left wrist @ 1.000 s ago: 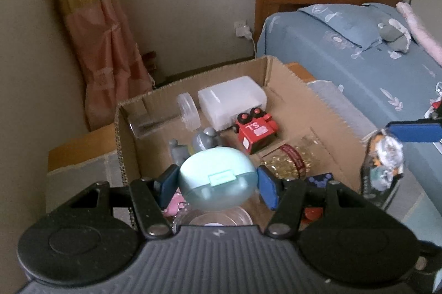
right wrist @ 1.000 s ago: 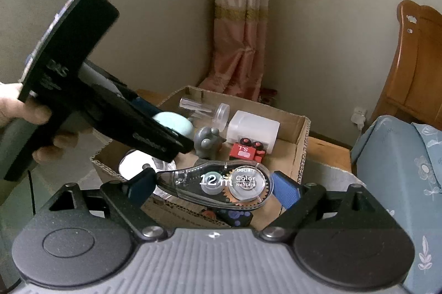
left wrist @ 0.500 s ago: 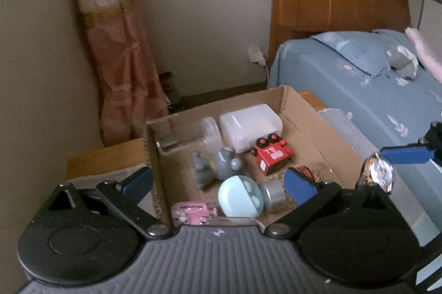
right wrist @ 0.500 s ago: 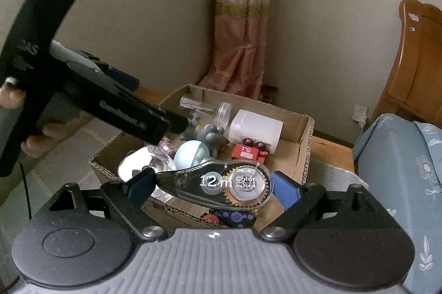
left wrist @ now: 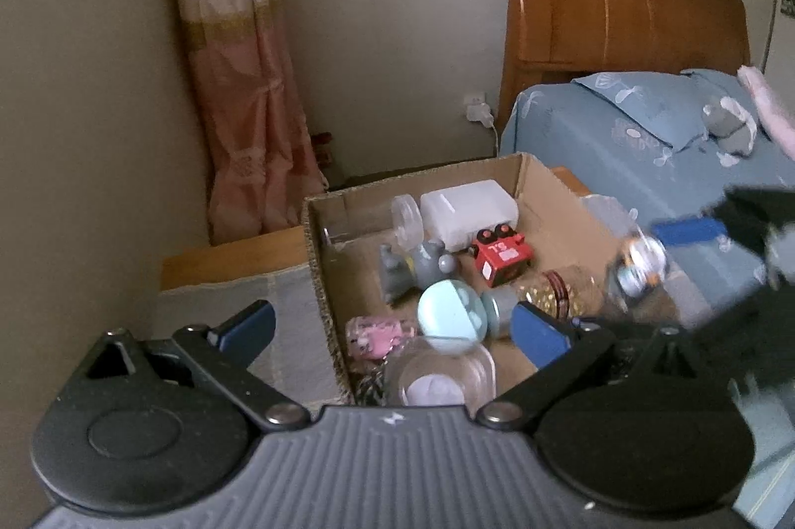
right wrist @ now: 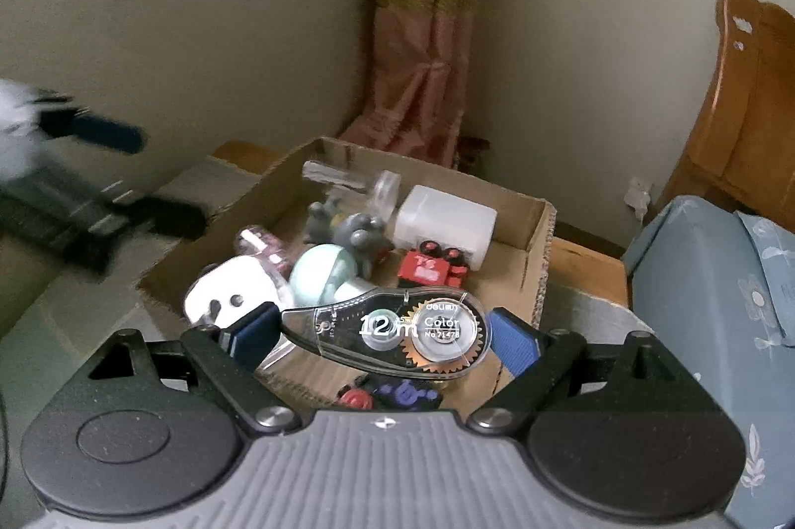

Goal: Organize rigid objects
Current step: 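Lower the blue case into the box while the right gripper drops the correction tape in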

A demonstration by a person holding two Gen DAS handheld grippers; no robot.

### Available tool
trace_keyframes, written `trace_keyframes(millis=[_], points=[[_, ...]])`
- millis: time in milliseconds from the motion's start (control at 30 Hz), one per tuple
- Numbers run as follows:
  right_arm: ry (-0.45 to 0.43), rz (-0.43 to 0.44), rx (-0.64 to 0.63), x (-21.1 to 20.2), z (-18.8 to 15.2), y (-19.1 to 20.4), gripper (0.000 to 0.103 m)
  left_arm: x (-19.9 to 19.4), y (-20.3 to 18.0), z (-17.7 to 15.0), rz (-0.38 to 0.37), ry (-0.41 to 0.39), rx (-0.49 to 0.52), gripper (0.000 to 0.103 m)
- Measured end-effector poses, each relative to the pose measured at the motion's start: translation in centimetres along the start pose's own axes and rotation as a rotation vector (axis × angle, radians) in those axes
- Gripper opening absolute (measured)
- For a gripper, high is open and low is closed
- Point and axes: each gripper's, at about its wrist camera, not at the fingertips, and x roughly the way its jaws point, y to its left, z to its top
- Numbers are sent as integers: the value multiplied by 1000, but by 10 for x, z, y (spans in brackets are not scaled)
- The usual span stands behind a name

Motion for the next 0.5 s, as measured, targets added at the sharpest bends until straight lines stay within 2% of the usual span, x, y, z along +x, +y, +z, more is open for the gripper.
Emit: trace_keyframes(millis=[233, 500], points=[[57, -13, 76, 27, 29, -22, 93, -14, -4, -13, -2, -25, 41, 101], [207, -31, 198, 69, 51, -42, 93, -19, -4, -21, -15, -34, 54, 101]])
